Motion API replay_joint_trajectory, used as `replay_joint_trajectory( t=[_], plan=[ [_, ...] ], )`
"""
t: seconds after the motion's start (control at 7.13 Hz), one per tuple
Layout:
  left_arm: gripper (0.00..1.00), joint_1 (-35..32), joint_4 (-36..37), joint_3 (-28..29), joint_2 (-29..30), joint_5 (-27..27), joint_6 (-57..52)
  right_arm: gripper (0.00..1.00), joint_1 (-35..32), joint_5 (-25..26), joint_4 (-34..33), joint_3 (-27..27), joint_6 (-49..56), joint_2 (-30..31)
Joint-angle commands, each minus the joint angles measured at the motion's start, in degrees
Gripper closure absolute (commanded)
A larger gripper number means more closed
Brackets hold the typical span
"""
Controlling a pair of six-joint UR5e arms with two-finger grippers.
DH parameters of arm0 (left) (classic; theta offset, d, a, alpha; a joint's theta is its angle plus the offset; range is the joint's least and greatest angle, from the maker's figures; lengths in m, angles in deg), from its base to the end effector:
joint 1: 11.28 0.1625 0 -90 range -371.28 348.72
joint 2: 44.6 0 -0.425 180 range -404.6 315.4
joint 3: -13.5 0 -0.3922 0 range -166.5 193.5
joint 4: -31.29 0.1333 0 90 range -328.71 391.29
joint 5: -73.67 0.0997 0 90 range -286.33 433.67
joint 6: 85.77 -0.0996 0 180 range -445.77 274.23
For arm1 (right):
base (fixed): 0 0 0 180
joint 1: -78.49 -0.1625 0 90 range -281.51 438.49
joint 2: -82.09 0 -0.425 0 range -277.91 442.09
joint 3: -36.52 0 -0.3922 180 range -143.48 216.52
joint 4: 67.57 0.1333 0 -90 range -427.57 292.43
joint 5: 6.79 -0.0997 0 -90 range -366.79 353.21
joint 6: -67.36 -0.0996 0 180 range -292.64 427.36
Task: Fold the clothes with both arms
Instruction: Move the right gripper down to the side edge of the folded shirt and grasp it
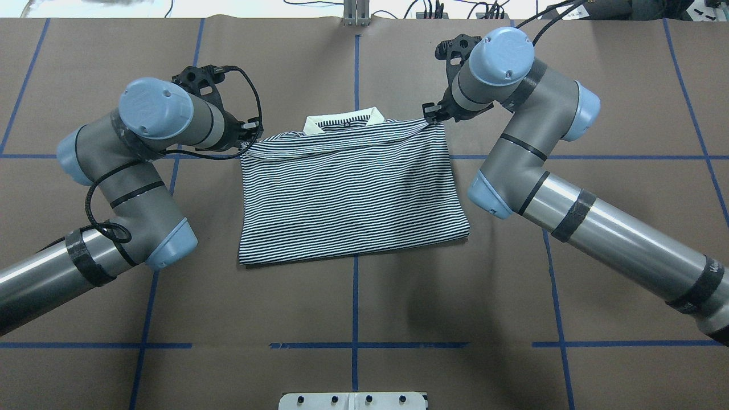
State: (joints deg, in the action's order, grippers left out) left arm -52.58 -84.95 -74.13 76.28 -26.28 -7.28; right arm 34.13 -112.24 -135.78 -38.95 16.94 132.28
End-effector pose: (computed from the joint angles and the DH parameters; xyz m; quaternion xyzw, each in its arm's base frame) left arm 0.4496 -0.5495 0.3153 0.1347 0.4445 -0.1889 0.8652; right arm -0.4723 -0.6112 0.3139 0.1730 -0.3766 -0.0157 0.9099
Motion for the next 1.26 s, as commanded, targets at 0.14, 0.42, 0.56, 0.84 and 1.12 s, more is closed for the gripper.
replay_joint_trajectory(
  t=[0.14,0.42,0.56,0.84,1.12],
  plan=[
    [0.0,-3.52,1.61,-1.13,0.06,-0.16,-0.36,0.0,-0.81,-9.7,-1.04,-1.6,-1.25,0.51],
    [0.0,-3.79,5.99,-5.85,-0.73,-0.07,-3.67,0.0,-0.38,-11.71,-12.92,-15.85,-4.68,6.82],
    [0.0,-3.79,8.19,-8.76,-1.51,-0.07,-4.48,0.0,2.49,-9.53,-15.61,-23.42,-10.52,12.24],
    [0.0,-3.79,9.35,-10.89,-1.61,-0.07,-4.05,0.0,9.26,-3.55,-15.72,-27.63,-15.05,17.03],
    [0.0,-3.26,9.36,-11.33,-1.52,-0.07,-3.35,0.0,12.62,-2.39,-15.81,-26.93,-15.06,18.1]
  ],
)
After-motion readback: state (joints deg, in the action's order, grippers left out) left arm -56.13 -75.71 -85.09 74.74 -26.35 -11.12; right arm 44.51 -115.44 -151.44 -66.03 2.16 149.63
